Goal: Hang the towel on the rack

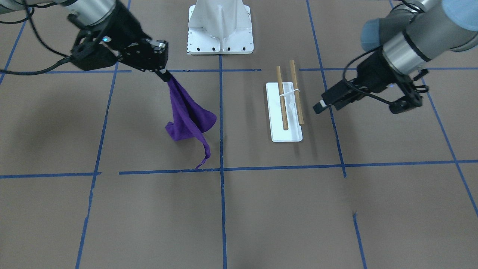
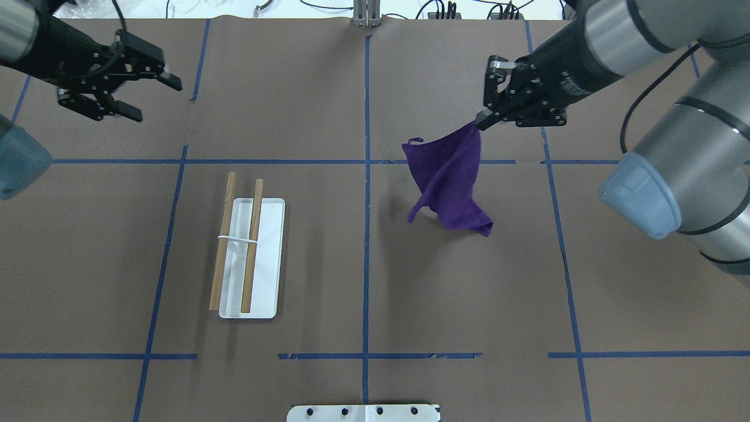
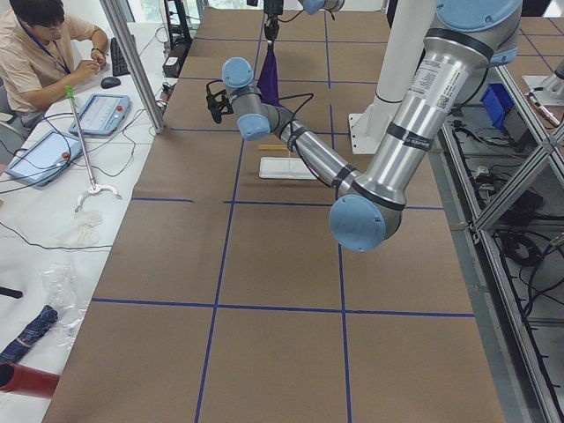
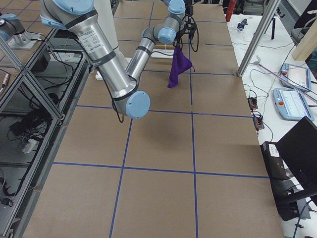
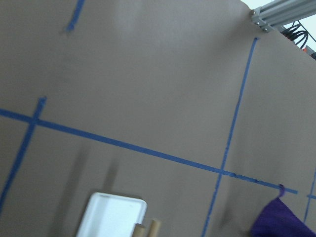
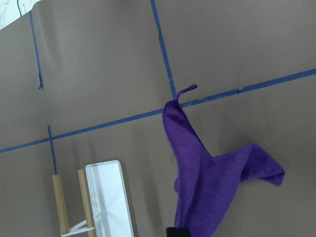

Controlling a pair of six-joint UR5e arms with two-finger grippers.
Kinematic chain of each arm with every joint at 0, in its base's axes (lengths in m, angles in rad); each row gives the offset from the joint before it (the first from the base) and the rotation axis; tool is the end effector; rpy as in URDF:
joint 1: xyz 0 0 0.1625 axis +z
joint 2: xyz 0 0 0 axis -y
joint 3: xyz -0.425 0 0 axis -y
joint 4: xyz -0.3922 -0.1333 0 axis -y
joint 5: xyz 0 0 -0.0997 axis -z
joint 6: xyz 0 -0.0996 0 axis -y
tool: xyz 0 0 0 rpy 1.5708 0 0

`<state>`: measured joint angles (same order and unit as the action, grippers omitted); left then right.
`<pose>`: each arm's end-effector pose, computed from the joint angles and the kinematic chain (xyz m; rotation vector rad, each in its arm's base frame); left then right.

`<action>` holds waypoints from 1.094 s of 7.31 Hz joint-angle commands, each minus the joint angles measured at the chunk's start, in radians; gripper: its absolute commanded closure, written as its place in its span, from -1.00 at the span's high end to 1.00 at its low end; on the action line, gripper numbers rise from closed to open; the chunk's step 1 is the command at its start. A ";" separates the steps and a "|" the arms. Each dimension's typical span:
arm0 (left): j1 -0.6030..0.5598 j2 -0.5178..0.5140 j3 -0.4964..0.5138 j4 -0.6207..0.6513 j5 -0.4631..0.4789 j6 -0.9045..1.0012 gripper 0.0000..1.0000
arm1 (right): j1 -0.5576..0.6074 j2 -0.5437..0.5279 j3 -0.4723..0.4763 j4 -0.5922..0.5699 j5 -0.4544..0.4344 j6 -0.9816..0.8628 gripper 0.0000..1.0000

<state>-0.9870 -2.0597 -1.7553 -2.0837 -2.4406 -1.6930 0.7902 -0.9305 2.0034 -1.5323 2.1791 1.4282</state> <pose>0.2847 -0.5348 0.2248 -0.2278 1.3192 -0.4257 -0.3389 -0.4507 0.1056 -0.0020 -1.2015 0.2303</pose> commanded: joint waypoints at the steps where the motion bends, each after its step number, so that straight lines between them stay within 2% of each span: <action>1: 0.096 -0.124 0.040 -0.001 0.003 -0.244 0.90 | -0.162 0.090 -0.006 -0.020 -0.209 -0.011 -1.00; 5: 0.177 -0.194 0.042 -0.001 0.006 -0.379 0.88 | -0.200 0.142 -0.035 -0.019 -0.229 -0.054 -1.00; 8: 0.228 -0.198 0.037 -0.009 0.006 -0.384 0.61 | -0.201 0.148 -0.037 -0.019 -0.234 -0.064 -1.00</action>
<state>-0.7749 -2.2565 -1.7161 -2.0904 -2.4345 -2.0737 0.5898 -0.7846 1.9674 -1.5516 1.9458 1.3678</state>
